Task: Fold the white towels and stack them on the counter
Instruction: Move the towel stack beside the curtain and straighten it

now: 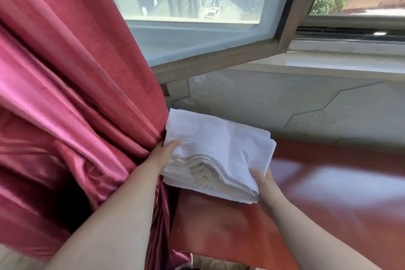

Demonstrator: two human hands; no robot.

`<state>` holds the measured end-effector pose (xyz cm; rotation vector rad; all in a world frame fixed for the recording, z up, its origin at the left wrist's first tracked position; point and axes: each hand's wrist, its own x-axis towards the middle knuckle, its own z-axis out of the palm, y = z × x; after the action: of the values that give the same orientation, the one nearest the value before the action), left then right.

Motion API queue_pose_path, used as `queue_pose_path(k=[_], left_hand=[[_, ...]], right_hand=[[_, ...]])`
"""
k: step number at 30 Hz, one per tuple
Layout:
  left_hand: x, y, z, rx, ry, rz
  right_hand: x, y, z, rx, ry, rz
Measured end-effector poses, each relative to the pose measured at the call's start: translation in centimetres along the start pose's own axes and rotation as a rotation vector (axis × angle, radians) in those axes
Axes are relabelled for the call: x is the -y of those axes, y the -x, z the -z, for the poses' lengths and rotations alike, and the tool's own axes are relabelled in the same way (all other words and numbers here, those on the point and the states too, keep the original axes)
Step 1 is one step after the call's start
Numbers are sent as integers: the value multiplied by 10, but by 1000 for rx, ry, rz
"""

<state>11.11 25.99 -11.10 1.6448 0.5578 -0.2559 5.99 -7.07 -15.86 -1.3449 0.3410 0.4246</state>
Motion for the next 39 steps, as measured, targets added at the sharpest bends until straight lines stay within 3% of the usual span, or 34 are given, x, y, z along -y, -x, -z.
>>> queue_pose_path(k=[6, 15, 32, 39], left_hand=[[16, -12, -1, -12, -62, 178], [32, -20, -11, 134, 2, 330], [27, 27, -105, 282, -4, 236], [12, 34, -89, 256, 212, 49]], right_hand=[[0, -17, 17, 32, -72, -74], [-4, -25, 47, 50, -146, -164], [33, 2, 160, -37, -71, -308], [58, 4, 137, 40, -64, -137]])
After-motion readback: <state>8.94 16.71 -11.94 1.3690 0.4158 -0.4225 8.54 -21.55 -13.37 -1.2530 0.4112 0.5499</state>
